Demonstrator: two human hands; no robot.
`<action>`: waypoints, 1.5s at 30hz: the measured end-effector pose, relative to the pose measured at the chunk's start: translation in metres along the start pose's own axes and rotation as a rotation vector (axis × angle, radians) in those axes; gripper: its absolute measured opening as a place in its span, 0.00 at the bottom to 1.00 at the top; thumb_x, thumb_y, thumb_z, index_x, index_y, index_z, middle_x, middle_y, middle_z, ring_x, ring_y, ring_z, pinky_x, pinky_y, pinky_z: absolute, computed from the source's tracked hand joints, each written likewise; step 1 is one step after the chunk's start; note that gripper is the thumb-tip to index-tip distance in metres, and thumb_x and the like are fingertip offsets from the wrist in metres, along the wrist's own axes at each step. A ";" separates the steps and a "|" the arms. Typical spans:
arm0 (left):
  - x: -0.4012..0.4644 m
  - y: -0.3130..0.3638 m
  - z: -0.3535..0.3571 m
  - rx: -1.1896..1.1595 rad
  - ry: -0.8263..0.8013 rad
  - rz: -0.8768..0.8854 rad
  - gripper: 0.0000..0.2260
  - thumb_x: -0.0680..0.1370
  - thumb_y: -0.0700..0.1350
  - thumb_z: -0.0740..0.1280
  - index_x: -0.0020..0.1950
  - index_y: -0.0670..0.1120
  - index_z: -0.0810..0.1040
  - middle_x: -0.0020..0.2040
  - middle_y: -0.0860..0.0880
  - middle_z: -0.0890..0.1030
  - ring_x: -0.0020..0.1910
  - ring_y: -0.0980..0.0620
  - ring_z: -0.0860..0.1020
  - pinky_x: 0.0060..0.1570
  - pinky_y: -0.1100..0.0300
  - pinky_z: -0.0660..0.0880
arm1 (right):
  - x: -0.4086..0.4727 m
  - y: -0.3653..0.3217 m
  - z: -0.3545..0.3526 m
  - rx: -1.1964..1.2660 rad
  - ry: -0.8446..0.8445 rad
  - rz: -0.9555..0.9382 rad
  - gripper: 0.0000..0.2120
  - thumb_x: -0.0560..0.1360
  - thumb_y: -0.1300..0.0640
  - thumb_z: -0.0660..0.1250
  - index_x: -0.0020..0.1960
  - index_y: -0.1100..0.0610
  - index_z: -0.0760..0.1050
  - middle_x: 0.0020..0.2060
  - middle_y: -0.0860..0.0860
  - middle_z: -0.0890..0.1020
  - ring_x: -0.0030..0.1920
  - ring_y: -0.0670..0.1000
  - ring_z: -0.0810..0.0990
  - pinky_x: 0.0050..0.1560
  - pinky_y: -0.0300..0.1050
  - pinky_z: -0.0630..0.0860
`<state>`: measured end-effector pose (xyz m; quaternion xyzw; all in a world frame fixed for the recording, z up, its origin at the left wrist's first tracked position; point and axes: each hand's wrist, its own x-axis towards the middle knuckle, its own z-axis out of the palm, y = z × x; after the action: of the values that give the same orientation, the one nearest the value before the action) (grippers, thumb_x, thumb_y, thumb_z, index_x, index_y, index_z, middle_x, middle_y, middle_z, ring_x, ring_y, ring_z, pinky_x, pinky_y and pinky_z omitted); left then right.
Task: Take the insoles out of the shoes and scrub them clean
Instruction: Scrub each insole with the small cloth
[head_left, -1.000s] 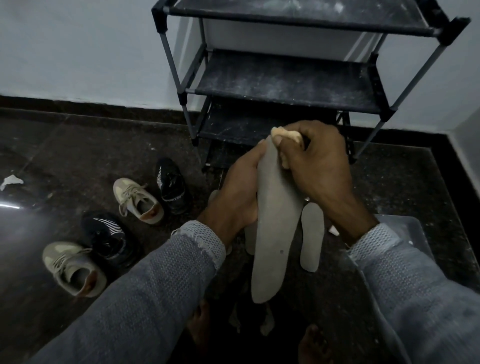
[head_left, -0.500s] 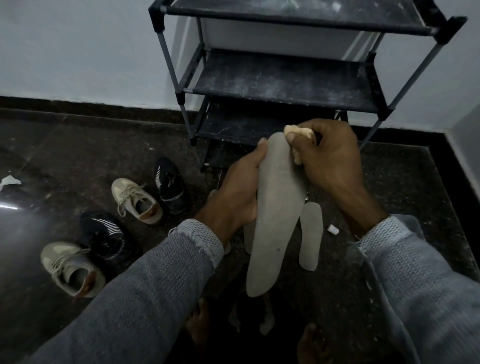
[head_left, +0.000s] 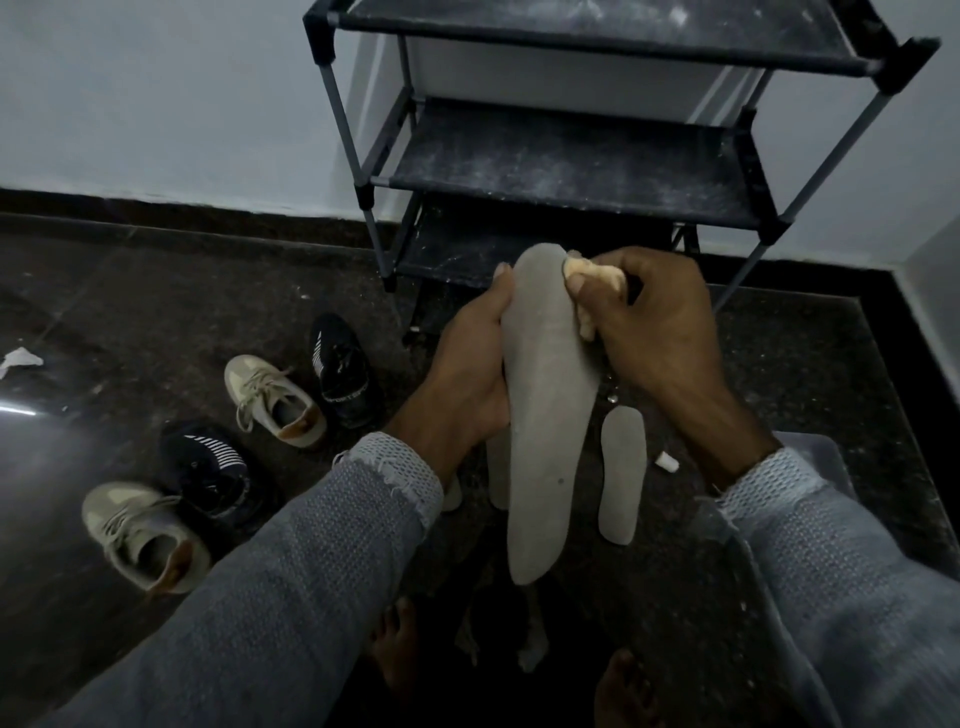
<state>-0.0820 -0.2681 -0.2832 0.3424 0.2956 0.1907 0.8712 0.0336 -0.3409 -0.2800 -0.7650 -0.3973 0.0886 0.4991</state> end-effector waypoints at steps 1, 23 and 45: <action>0.001 0.002 -0.001 -0.014 -0.013 0.014 0.24 0.83 0.56 0.49 0.66 0.42 0.74 0.57 0.41 0.81 0.52 0.46 0.81 0.53 0.54 0.78 | -0.001 -0.001 0.001 0.045 -0.020 0.014 0.05 0.76 0.54 0.69 0.43 0.55 0.81 0.33 0.44 0.81 0.33 0.43 0.80 0.33 0.34 0.76; 0.009 0.016 -0.016 -0.109 -0.027 0.145 0.25 0.83 0.58 0.47 0.62 0.43 0.76 0.54 0.45 0.81 0.52 0.49 0.79 0.57 0.53 0.75 | -0.033 0.013 -0.024 0.199 -0.638 0.267 0.06 0.72 0.60 0.72 0.48 0.59 0.82 0.38 0.49 0.85 0.37 0.44 0.82 0.38 0.38 0.80; 0.059 -0.061 -0.030 0.769 0.176 0.070 0.11 0.79 0.39 0.65 0.62 0.40 0.74 0.51 0.45 0.79 0.46 0.50 0.81 0.36 0.64 0.79 | -0.022 0.110 -0.019 0.064 -0.342 0.212 0.08 0.74 0.58 0.72 0.37 0.58 0.80 0.28 0.57 0.81 0.29 0.54 0.79 0.34 0.56 0.80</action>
<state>-0.0493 -0.2641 -0.3672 0.6361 0.4072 0.1241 0.6436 0.0862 -0.3902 -0.3679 -0.7601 -0.3907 0.2819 0.4361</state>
